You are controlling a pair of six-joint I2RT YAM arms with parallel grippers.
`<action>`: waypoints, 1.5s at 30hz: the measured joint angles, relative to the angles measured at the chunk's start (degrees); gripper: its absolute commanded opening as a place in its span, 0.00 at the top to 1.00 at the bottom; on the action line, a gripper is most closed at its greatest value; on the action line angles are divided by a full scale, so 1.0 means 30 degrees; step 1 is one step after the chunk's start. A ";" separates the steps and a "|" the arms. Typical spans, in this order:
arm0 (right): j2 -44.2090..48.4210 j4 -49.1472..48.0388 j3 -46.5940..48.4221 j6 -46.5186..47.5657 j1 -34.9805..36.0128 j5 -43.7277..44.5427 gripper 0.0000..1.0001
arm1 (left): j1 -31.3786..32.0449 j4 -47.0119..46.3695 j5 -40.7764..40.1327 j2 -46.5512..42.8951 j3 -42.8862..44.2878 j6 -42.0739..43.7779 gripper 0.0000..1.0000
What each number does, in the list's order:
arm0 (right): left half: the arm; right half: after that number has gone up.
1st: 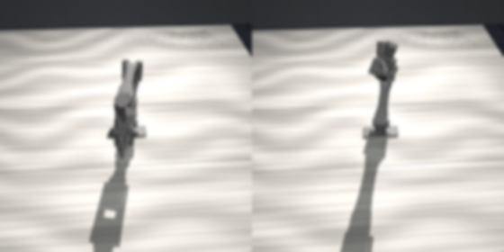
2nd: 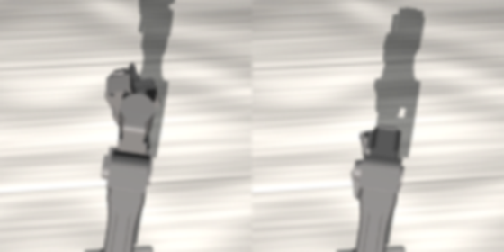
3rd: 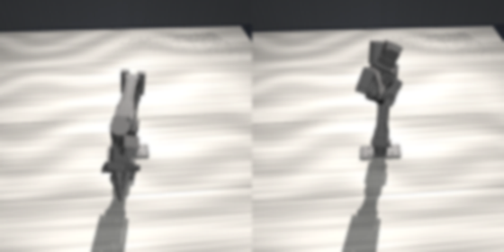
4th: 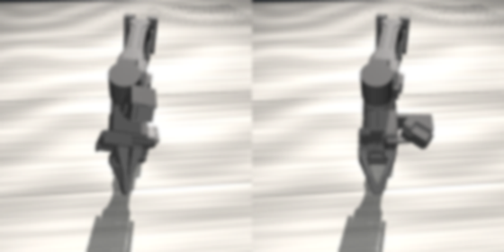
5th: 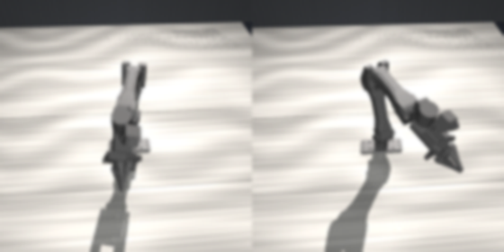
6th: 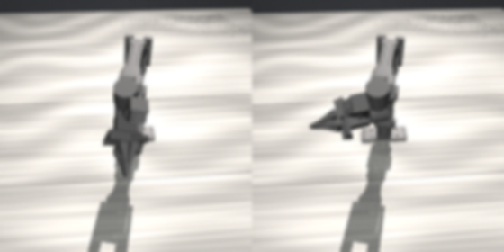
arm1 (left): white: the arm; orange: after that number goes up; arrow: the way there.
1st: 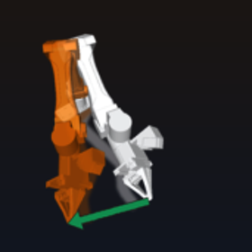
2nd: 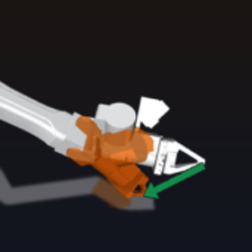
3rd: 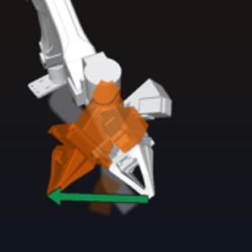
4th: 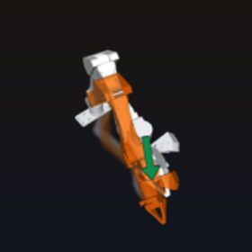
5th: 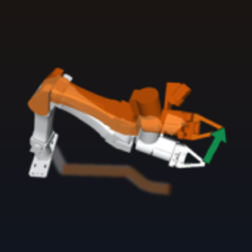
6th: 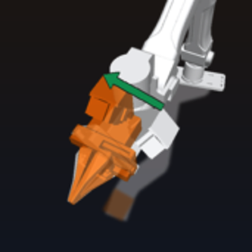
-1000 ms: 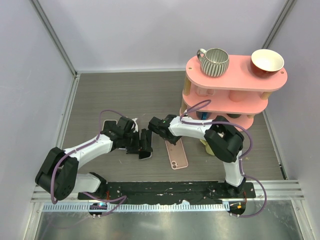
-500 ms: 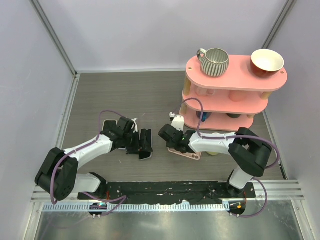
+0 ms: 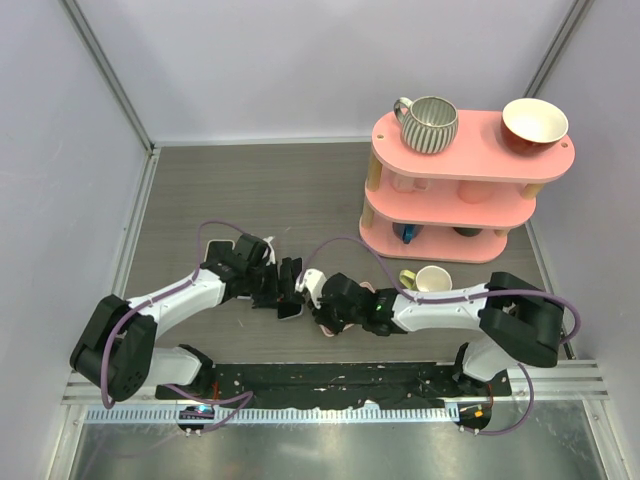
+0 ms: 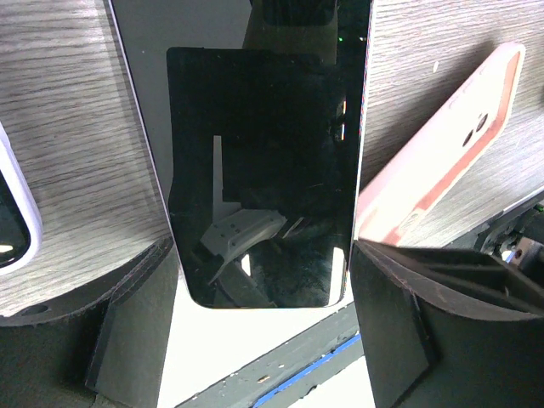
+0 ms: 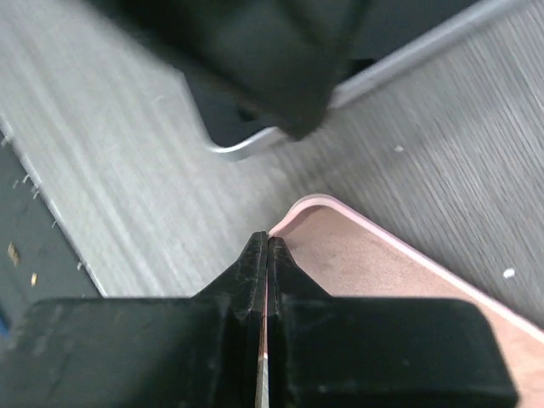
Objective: Put the phone into the phone case
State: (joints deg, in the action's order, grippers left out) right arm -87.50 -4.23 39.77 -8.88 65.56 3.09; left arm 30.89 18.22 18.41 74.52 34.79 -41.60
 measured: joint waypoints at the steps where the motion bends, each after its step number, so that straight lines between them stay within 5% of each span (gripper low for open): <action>1: 0.0277 0.0015 -0.0109 0.1137 0.0022 -0.0707 0.99 | 0.0000 0.0000 0.0000 -0.0007 0.0000 0.0000 0.56; 9: 0.0925 0.1654 0.0131 1.0637 0.0131 -0.5260 0.99 | 0.0000 0.0000 -0.0124 0.0131 0.0000 0.0000 0.57; 17: 0.0525 0.4204 0.0204 1.7158 0.0175 -0.6062 0.99 | 0.0000 0.0000 -0.0138 0.0211 0.0000 0.0000 0.57; 20: 0.0277 0.4248 0.0386 1.8404 0.0240 -0.6062 0.67 | 0.0000 0.0000 -0.0138 0.0211 0.0000 0.0007 0.57; 23: 0.0168 0.3810 0.0386 1.9059 0.0350 -0.5741 0.60 | 0.0000 0.0000 -0.0138 0.0211 0.0000 0.0007 0.57; 25: 0.0306 0.3366 0.0299 1.8972 0.0364 -0.5508 0.47 | 0.0000 0.0000 -0.0138 0.0211 0.0000 0.0015 0.58; 26: 0.0525 0.3169 0.0146 1.8848 0.0364 -0.5457 0.24 | 0.0000 0.0007 -0.0138 0.0211 0.0000 0.0015 0.58; 27: 0.0852 0.3045 -0.0029 1.8695 0.0364 -0.5442 0.20 | 0.0000 0.0007 -0.0138 0.0211 0.0007 0.0022 0.59; 32: 0.3818 0.2033 -0.1100 1.7114 0.0379 -0.5646 0.20 | 0.0000 0.0044 -0.0138 0.0146 0.0007 0.0015 0.61; 39: 0.9610 -0.2098 -0.3614 1.0987 0.0379 -0.4860 0.23 | 0.0029 0.0648 -0.0306 -0.0678 0.0350 0.0015 0.63; 45: 1.1934 -0.2557 -0.3184 0.0969 0.0393 0.2310 0.34 | 0.0335 0.0867 -0.0590 -0.1311 0.0546 0.0007 0.64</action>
State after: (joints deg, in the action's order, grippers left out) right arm -51.70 -11.90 30.22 -5.98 66.74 10.02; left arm 31.90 20.82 16.64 70.59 36.42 -41.58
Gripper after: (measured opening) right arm 0.717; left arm 0.774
